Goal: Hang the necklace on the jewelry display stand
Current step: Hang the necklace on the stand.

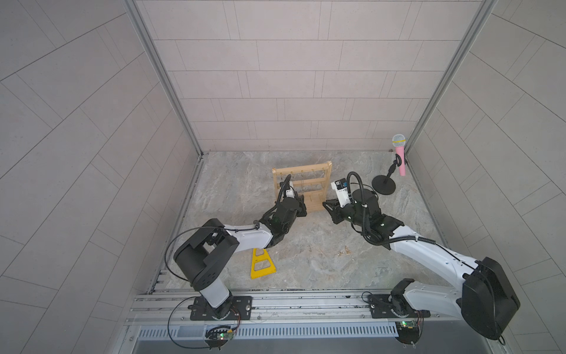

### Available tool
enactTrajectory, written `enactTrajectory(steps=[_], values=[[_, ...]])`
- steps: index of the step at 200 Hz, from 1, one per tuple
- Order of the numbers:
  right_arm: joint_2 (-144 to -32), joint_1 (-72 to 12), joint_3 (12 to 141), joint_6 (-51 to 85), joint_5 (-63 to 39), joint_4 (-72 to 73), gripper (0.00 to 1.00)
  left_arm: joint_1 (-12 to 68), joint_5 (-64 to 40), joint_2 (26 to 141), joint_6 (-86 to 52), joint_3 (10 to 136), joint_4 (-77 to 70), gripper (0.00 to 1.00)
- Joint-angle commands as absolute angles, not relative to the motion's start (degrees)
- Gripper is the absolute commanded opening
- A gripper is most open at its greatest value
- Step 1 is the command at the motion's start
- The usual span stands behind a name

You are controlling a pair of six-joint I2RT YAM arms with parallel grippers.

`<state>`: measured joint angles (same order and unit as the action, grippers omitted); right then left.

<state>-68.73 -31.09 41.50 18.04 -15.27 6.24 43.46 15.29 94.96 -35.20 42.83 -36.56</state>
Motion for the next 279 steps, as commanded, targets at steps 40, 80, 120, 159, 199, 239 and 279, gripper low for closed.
enactTrajectory(steps=[40, 80, 120, 159, 199, 239, 279], values=[[-69.07, -30.94, 40.78, 18.29, -15.6, 7.78, 0.2, 42.89, 17.73, 95.88, -36.39, 45.14, -37.62, 0.3], [-69.08, -31.0, 40.78, 18.37, -15.71, 7.92, 0.2, 42.89, 18.44, 95.48, -36.39, 44.43, -37.61, 0.27], [-69.08, -30.99, 40.69, 18.3, -15.53, 7.92, 0.2, 42.81, 18.49, 95.79, -36.47, 44.47, -37.89, 0.27], [-69.19, -30.97, 40.69, 18.41, -15.69, 8.11, 0.2, 42.8, 19.38, 94.89, -36.22, 43.86, -37.34, 0.24], [-69.2, -30.98, 40.61, 18.5, -15.68, 8.18, 0.2, 42.75, 18.88, 94.65, -36.2, 43.57, -37.35, 0.22], [-69.04, -30.99, 40.67, 18.28, -15.56, 8.0, 0.21, 42.64, 17.76, 95.62, -36.21, 44.36, -37.97, 0.24], [-68.94, -30.89, 40.64, 18.28, -15.62, 8.03, 0.21, 42.29, 17.94, 96.06, -36.18, 45.54, -37.62, 0.25]])
